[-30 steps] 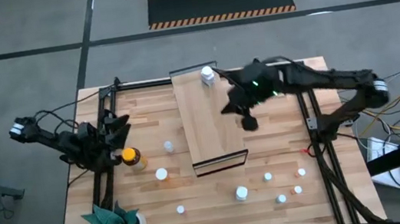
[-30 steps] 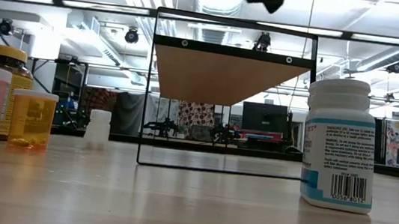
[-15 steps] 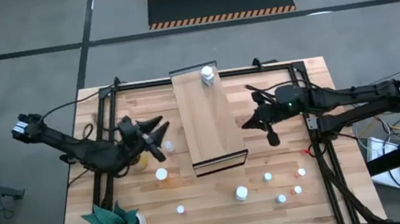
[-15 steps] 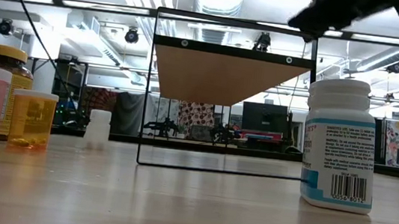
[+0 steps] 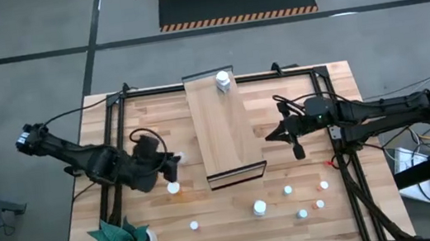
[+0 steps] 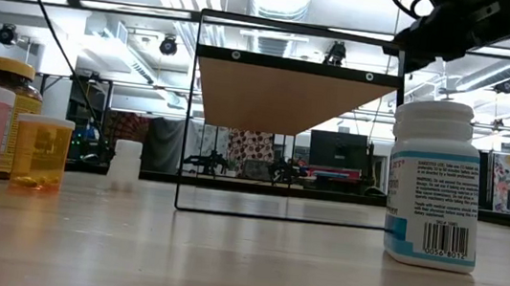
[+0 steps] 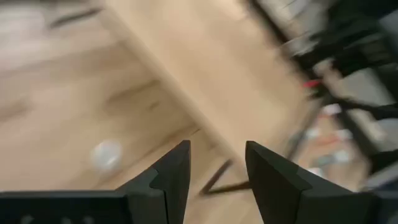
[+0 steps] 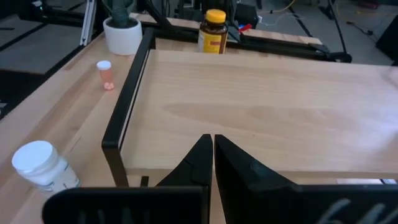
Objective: Pick and place medicine bottles onto shelf by color
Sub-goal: Put the yellow pill bottle on the shelf
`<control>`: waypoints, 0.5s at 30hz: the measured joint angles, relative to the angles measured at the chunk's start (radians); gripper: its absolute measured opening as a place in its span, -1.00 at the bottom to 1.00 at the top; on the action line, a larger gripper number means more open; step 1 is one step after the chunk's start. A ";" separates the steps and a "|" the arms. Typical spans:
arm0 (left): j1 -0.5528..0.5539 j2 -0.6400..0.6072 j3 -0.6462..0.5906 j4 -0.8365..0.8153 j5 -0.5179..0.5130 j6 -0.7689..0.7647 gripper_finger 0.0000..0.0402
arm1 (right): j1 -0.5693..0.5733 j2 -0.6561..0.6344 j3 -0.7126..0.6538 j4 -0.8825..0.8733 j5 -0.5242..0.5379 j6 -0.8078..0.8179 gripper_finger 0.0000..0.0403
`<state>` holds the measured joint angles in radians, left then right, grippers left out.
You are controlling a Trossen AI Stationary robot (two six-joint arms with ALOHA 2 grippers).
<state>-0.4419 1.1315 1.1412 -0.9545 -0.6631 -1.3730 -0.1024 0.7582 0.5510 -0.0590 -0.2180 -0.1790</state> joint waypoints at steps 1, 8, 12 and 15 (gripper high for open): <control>0.008 -0.003 0.000 -0.059 0.027 -0.044 -0.32 | 0.000 0.002 0.000 -0.002 0.000 0.002 -0.96; 0.077 -0.037 0.001 -0.387 0.257 -0.209 -0.31 | 0.000 0.010 0.000 -0.002 0.000 0.003 -0.96; 0.090 -0.049 0.001 -0.496 0.421 -0.219 -0.22 | 0.000 0.010 0.000 -0.002 0.000 0.003 -0.96; 0.090 -0.063 0.000 -0.526 0.451 -0.219 -0.08 | 0.000 0.015 0.000 -0.002 0.000 0.002 -0.96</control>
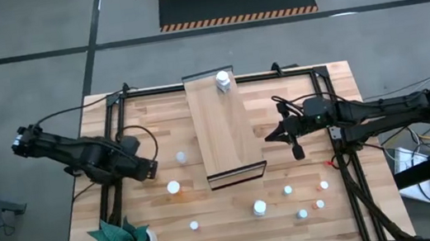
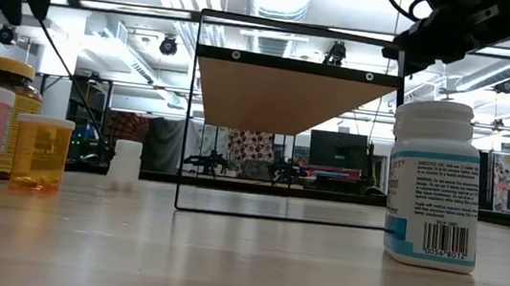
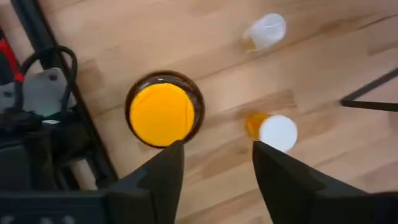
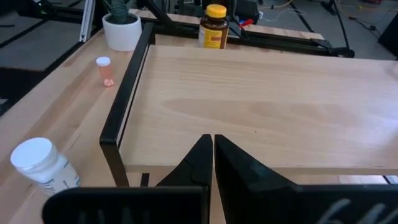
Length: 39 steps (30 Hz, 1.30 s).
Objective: Pick and place medicine bottles onto shelf by color
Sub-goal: Put the yellow pill bottle on the shelf
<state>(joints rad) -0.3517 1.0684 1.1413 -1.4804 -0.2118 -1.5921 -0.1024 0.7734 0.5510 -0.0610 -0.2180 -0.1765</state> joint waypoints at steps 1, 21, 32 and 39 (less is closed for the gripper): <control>0.000 -0.004 -0.004 -0.011 0.000 0.000 -0.03 | 0.000 0.002 0.000 -0.001 0.000 0.000 -0.96; 0.032 0.061 -0.124 0.002 -0.025 -0.052 0.37 | 0.000 0.045 0.000 0.000 0.000 -0.021 -0.96; 0.032 0.139 -0.137 0.004 -0.029 -0.042 0.21 | 0.000 0.046 0.000 -0.001 0.000 -0.019 -0.96; 0.031 0.180 -0.130 -0.003 -0.036 -0.041 -0.07 | 0.000 0.046 0.000 -0.001 0.000 -0.018 -0.96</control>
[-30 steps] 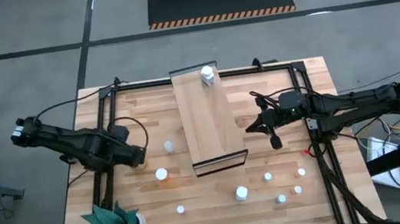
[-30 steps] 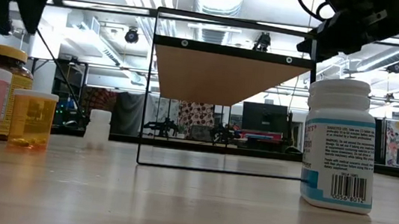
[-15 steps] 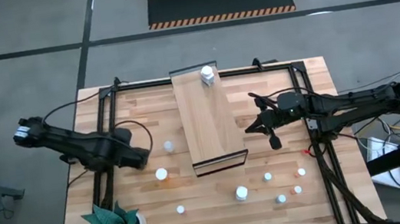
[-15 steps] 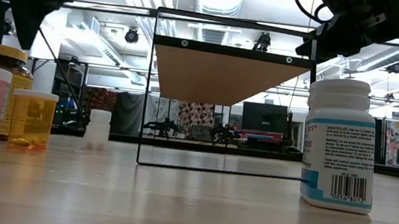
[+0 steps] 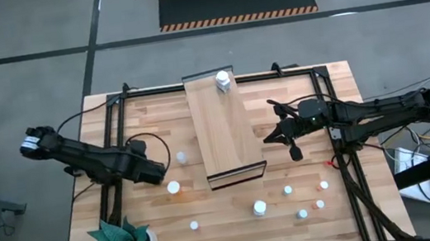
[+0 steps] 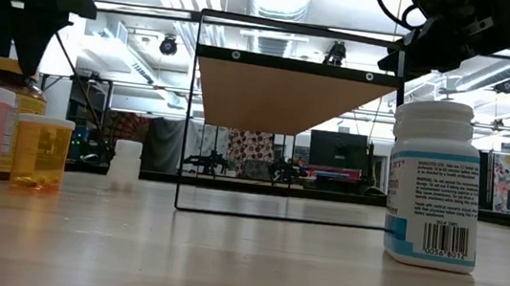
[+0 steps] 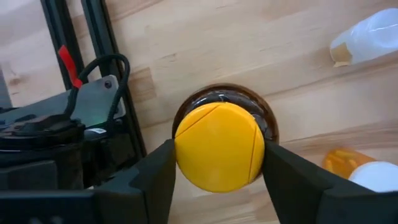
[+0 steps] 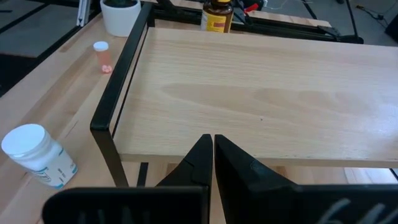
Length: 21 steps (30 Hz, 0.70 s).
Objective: Pick and place medicine bottles onto shelf by color
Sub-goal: Put the yellow pill bottle on the shelf
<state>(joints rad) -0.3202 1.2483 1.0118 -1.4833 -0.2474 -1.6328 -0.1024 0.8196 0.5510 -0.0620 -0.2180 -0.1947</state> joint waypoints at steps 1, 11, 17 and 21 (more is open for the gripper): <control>0.000 0.004 0.003 -0.008 -0.004 0.001 -0.08 | 0.000 0.000 0.000 0.000 0.000 0.000 -0.96; 0.000 0.047 0.089 -0.023 -0.013 0.067 -0.14 | 0.000 0.000 0.000 0.000 0.000 -0.012 -0.96; 0.000 0.088 0.162 -0.043 -0.024 0.102 -0.29 | 0.000 0.000 0.000 -0.002 0.000 -0.015 -0.96; 0.000 0.100 0.166 -0.046 -0.021 0.088 -0.36 | 0.000 0.000 0.000 -0.010 0.000 -0.014 -0.96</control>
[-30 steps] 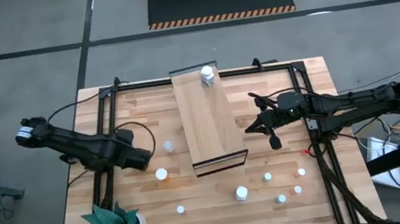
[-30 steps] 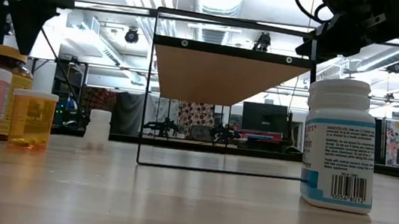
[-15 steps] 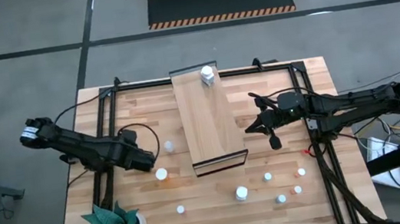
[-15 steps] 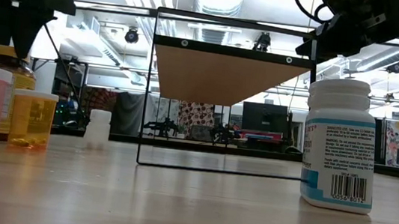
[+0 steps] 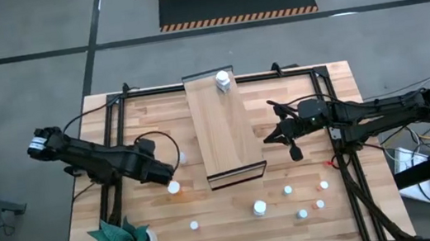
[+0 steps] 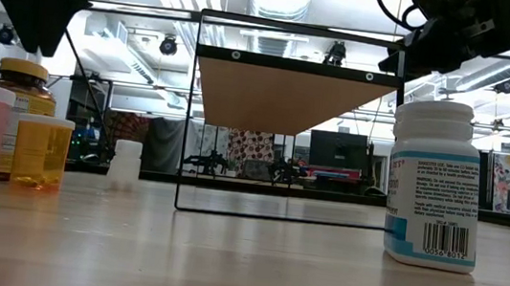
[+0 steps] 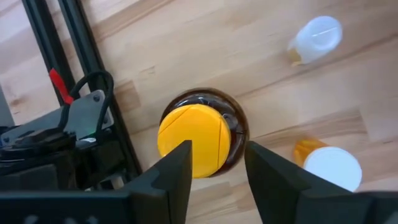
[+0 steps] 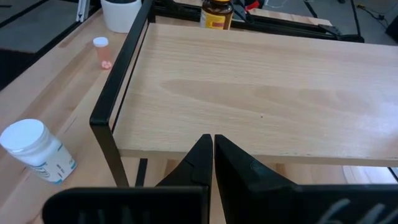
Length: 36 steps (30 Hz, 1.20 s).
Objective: Pick and place medicine bottles onto shelf by color
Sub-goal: Put the yellow pill bottle on the shelf
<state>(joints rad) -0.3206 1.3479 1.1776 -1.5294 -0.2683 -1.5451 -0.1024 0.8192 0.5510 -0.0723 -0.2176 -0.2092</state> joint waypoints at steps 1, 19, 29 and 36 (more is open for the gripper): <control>0.000 0.000 -0.002 -0.001 0.000 0.002 -0.36 | 0.000 0.000 0.000 -0.002 0.000 0.000 -0.96; 0.001 -0.071 -0.097 0.032 -0.062 -0.073 0.49 | 0.000 0.000 0.000 -0.013 0.000 0.000 -0.96; 0.001 -0.071 -0.177 0.093 -0.064 -0.104 0.41 | 0.000 0.000 0.000 -0.025 0.000 0.000 -0.96; 0.001 -0.071 -0.177 0.111 -0.078 -0.099 0.10 | 0.000 0.000 0.000 -0.024 0.000 0.000 -0.96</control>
<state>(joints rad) -0.3199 1.2766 1.0004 -1.4186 -0.3458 -1.6436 -0.1024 0.8192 0.5510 -0.0959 -0.2180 -0.2092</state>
